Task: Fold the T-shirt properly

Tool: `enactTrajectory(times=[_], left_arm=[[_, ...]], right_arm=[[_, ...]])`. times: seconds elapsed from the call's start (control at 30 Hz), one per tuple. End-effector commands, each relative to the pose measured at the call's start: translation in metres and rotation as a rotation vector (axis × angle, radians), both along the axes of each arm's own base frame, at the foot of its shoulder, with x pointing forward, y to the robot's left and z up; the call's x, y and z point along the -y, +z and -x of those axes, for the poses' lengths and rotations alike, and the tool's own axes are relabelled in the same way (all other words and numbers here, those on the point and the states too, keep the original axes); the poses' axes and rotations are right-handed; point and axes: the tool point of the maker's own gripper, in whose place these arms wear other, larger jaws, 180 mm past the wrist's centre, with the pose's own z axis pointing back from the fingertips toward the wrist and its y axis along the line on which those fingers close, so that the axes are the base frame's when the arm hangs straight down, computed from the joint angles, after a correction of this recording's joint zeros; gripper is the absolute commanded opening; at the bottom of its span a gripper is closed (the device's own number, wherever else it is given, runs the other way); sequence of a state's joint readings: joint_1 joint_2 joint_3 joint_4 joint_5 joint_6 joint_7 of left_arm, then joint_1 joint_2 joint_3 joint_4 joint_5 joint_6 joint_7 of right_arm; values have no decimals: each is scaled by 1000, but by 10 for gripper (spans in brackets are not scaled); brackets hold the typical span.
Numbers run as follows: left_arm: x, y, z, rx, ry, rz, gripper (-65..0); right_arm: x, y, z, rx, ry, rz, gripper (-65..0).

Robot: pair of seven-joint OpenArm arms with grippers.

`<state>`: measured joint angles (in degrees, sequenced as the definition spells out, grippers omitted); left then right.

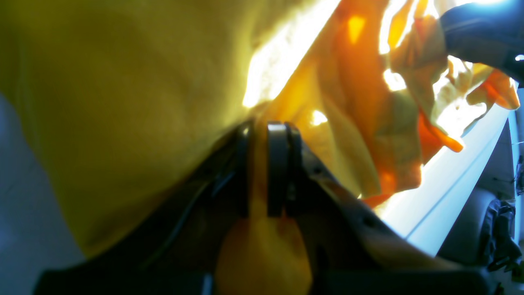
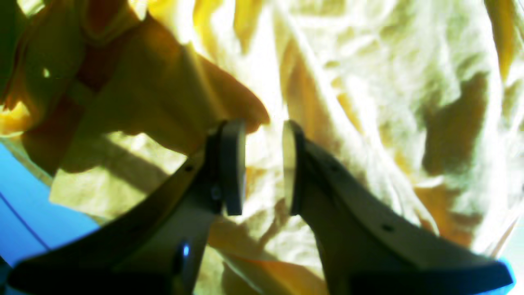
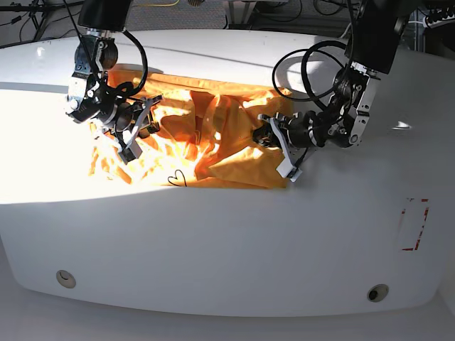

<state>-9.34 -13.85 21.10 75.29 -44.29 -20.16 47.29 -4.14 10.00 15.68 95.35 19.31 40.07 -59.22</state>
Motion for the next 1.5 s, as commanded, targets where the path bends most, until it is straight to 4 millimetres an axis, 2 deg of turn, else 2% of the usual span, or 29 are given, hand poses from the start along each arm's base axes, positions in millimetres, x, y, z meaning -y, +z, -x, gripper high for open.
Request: enactTrajectory(times=[0.0,0.1,0.2,0.33,0.37,0.43,0.5,0.53,0.7,0.83,0.9,1.0,1.13,1.33,1.47], left_arm=[[-8,-7,-4,-4,44,18,-603],[-19,-21,-2,-31,75,4,-603],[-29,-29,0,-49,91,-12,-603],[-30,-31,0,-53,95,-15,-603],[-30,-31,0,-52,95,-15,-603],[-32,-31,-1,-51,97,-20,-601],[-38,-32,-1,-51,99,-32,-601],[-41,-32,-1,-50,101,-36,-601],[-47,-33,-2,-49,103,-48,-601],[-47,-33,-2,-50,105,-48,-601],[-48,-34,-1,-52,107,-50,-601],[-57,-39,1,-65,114,-68,-601],[-60,-41,2,-71,117,-73,-601],[-60,-40,2,-68,116,-72,-601],[-59,-39,1,-66,115,-71,-601]], right_arm=[[4,30,-16,87,7,26,-491],[5,48,-25,128,18,58,-488],[7,65,-31,161,23,93,-452],[29,82,-35,190,-81,98,-289],[41,85,-35,192,-148,86,-216],[67,90,-34,191,-263,69,-114],[90,96,-34,195,-357,59,-19],[97,96,-33,189,-384,54,0],[130,91,-31,158,-519,-13,0],[154,79,-25,127,-587,-99,0],[159,69,-24,101,-596,-154,0],[160,53,-22,63,-601,-248,0],[160,28,-15,-7,-628,-369,0],[158,15,-6,-38,-637,-398,0],[144,7,-7,-61,-607,-407,0]])
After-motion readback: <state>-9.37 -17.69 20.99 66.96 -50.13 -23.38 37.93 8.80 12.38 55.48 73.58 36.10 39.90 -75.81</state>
